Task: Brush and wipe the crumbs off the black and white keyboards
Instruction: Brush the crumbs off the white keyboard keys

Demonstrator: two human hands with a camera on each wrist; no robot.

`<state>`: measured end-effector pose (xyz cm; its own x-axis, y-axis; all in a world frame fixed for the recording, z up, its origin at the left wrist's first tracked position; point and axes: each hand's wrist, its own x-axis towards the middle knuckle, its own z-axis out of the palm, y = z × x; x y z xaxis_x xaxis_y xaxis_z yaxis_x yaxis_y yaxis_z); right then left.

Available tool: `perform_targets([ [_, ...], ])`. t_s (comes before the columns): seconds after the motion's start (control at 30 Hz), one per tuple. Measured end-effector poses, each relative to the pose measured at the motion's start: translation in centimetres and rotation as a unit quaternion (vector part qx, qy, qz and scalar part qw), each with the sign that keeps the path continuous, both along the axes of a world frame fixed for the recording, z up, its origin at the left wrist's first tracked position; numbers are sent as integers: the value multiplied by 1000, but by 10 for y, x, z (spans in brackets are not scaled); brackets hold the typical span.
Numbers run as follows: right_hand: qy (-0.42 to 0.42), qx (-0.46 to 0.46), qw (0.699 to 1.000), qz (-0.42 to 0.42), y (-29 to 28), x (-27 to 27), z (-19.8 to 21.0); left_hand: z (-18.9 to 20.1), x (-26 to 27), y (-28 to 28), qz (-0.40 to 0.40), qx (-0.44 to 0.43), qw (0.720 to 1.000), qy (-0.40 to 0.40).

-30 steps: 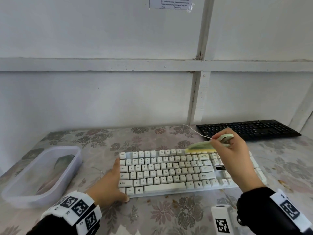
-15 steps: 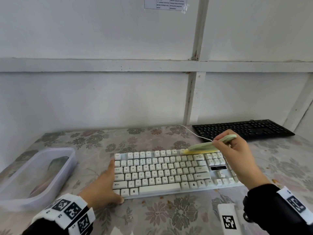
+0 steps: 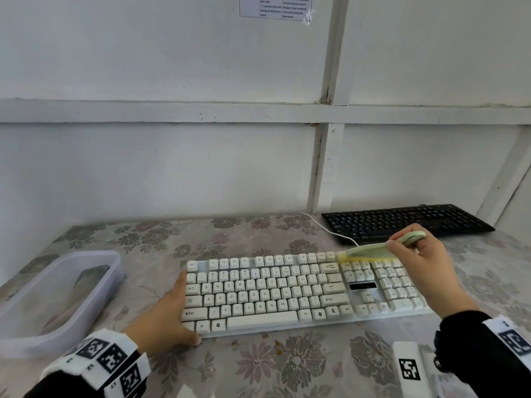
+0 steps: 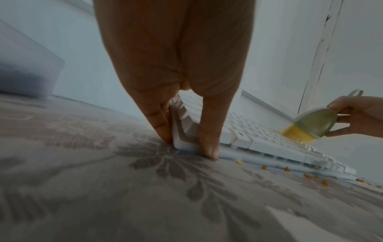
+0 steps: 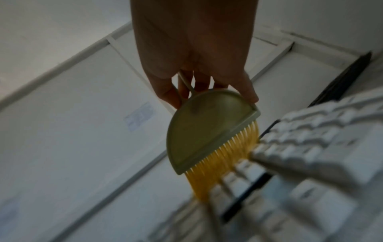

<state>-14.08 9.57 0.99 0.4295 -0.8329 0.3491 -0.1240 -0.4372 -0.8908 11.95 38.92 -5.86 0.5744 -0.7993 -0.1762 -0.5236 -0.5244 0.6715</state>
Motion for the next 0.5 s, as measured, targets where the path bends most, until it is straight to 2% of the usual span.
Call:
perform_targets([
  [0.13,21,-46,998,-44,-8,-7,8,1,-2,0,1,7,1000,-3],
  [0.27,14,-16,999,-30,-15,-11,7,3,-2,-1,5,7,1000,4],
  [0.4,66,-58,990,-111,-25,-19,12,4,-2,-1,7,13,1000,6],
  [0.5,33,-44,993,-109,-28,-22,16,3,-2,0,3,10,1000,3],
])
